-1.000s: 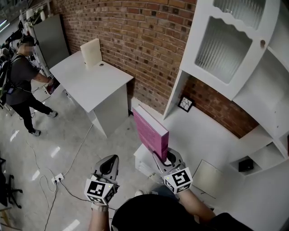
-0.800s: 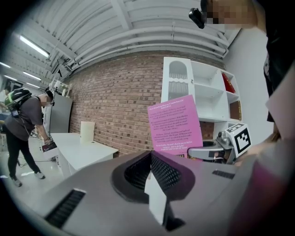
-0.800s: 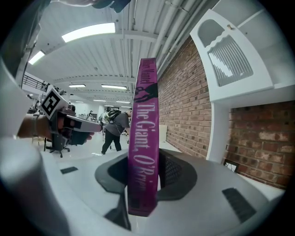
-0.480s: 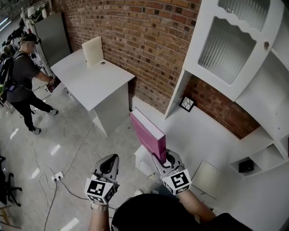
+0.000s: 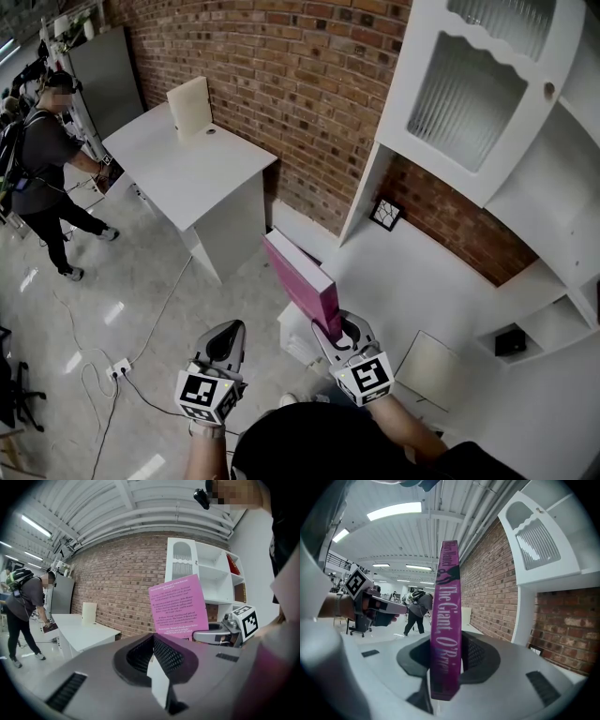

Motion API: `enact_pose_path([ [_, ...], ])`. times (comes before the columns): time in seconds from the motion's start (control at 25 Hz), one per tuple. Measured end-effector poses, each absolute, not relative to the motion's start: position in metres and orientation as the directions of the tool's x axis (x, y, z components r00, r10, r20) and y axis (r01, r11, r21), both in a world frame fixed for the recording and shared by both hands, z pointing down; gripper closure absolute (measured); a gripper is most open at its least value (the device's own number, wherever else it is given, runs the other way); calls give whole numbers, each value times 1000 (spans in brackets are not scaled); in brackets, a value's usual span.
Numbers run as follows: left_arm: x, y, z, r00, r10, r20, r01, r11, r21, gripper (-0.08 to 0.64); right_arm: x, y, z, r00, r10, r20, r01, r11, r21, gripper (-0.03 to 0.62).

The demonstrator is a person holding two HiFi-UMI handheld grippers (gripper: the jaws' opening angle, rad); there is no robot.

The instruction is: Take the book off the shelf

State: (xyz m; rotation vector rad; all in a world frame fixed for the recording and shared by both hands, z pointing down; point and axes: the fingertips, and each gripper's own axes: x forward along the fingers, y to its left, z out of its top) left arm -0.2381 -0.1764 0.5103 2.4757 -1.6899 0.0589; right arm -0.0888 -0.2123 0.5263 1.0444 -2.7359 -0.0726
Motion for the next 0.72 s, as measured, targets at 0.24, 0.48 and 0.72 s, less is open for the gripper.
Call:
enact_pose_path([
  [0.24,-236,-175,508,374,-921,106,-926,-365,94,551,-87,-208,525,-726,-665,175,-656,746,115,457],
  [0.48,-234,-172,509,378,-920,104,-925,-368,97,551,-82,-205,523,-721,-671,172,-664,740,106,456],
  [0.72,-232,-168,507,378,-920,104,-925,-369,94,551,-78,-200,522,-717,-676,170,-668,736,106,456],
])
